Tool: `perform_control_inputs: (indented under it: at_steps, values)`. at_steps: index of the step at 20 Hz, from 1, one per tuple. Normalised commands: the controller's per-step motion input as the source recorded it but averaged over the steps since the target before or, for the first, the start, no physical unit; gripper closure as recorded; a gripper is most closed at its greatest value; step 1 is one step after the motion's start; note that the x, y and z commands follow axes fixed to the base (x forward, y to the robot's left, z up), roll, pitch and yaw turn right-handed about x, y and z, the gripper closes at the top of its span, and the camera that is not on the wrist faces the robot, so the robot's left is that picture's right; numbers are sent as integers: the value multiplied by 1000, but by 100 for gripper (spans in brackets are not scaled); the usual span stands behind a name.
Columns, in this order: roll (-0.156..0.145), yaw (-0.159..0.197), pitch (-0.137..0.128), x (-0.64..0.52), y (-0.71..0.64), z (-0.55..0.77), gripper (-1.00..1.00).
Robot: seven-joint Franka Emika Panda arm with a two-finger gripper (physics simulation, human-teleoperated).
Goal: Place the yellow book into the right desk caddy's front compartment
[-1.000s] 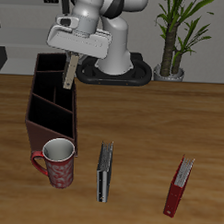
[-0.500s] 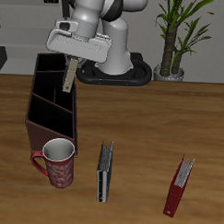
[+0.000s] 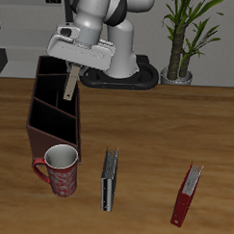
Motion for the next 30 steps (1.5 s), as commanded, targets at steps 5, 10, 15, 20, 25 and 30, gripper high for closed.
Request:
perform_control_inputs:
  at_steps: [5,10,15,20,25,30]
  values:
    - [0,-14,15,70,-19,-85,100]
    - [-6,-13,20,40,2,-183,100]
    - [2,-25,37,75,-25,-192,100]
    - [3,-17,29,32,24,-190,100]
    - [3,-2,25,-24,27,-200,100]
    - [4,28,28,-36,27,-272,100]
